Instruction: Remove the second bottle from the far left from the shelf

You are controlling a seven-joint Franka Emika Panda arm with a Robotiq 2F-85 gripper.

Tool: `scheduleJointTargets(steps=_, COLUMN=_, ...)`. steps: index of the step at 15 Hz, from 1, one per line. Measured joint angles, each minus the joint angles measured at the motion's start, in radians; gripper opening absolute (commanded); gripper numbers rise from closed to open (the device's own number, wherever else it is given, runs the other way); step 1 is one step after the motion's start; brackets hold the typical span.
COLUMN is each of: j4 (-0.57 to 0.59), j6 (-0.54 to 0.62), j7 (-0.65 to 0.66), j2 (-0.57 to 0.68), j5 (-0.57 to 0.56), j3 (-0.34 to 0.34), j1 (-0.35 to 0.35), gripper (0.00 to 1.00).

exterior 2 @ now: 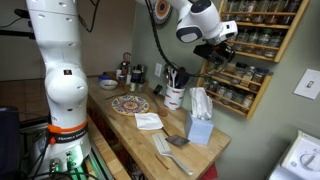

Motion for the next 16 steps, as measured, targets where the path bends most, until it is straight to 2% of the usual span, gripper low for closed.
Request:
scheduleJointTargets(steps=5, j4=0.000, j6=-0.016, j7=-0.098, j2=-0.006, j5=0.107, j3=-0.004, j1=0.000, gripper=0.28)
scheduleJointTargets(steps=16, j4=-0.023, j6=-0.040, j7=-0.108, j2=-0.037, j5=0.121, j3=-0.020, j1=-0.001, gripper=0.28)
